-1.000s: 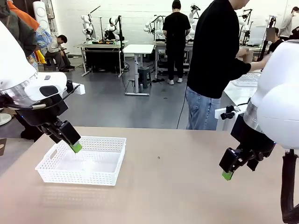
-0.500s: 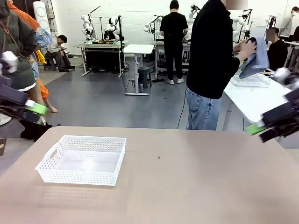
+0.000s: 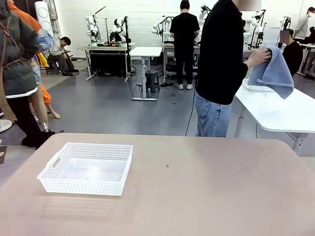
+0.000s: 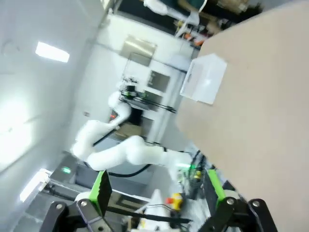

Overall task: Clean and organize the cups into the basket.
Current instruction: Pick up the Organizing basket and move it to the center of the table, then pick up the Reusable plastic cup from the right side of the table and place it inside the Organizing basket.

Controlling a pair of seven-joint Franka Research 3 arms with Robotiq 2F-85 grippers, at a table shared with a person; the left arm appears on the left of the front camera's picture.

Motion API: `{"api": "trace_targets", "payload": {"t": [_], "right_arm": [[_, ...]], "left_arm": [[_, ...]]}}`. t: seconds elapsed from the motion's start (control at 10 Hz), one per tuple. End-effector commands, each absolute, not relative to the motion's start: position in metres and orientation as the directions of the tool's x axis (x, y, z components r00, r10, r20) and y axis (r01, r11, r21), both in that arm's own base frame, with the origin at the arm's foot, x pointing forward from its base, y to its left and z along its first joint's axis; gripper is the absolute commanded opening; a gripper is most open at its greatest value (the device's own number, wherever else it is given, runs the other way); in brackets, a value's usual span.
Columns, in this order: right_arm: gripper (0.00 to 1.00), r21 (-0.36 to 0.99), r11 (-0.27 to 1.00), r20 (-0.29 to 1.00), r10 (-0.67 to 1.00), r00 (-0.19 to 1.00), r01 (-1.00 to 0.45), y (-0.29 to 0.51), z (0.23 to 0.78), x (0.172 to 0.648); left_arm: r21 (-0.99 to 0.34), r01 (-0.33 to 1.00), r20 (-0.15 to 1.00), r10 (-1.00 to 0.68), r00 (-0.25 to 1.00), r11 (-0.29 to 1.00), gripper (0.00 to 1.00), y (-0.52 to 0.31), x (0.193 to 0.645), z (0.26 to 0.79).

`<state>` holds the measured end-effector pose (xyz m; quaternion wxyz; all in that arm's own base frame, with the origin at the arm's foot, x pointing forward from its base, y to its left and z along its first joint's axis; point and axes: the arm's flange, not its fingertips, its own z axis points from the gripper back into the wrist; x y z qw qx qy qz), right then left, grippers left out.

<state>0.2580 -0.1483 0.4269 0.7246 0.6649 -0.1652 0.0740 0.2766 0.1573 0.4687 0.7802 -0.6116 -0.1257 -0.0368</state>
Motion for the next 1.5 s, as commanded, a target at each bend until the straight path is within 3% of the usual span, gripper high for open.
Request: {"api": "trace_targets", "payload": {"t": [0.0,0.5,0.6,0.7,1.4], "right_arm": [[1.0,0.944,0.132,0.325,-0.196,0.925,-0.303,-0.155,0.411,0.224],[1.0,0.932,0.208,0.361,-0.494,0.791,-0.296,-0.217,0.418,0.125],[1.0,0.875,0.312,0.483,-0.495,0.723,-0.371,-0.207,0.434,0.114],[1.0,0.947,0.177,0.322,-0.477,0.818,-0.269,-0.25,0.421,0.142],[1.0,0.947,0.177,0.322,-0.477,0.818,-0.269,-0.25,0.421,0.142]], "left_arm": [[-0.928,0.167,0.223,0.137,0.965,0.334,1.0,0.179,0.259,0.491],[-0.934,0.071,0.199,0.343,0.918,0.35,1.0,0.236,0.214,0.486],[-0.936,0.025,0.172,0.396,0.902,0.35,1.0,0.236,0.212,0.487],[-0.936,0.104,0.219,0.325,0.92,0.338,1.0,0.237,0.214,0.491],[-0.936,0.104,0.219,0.325,0.92,0.338,1.0,0.237,0.214,0.491]]}}
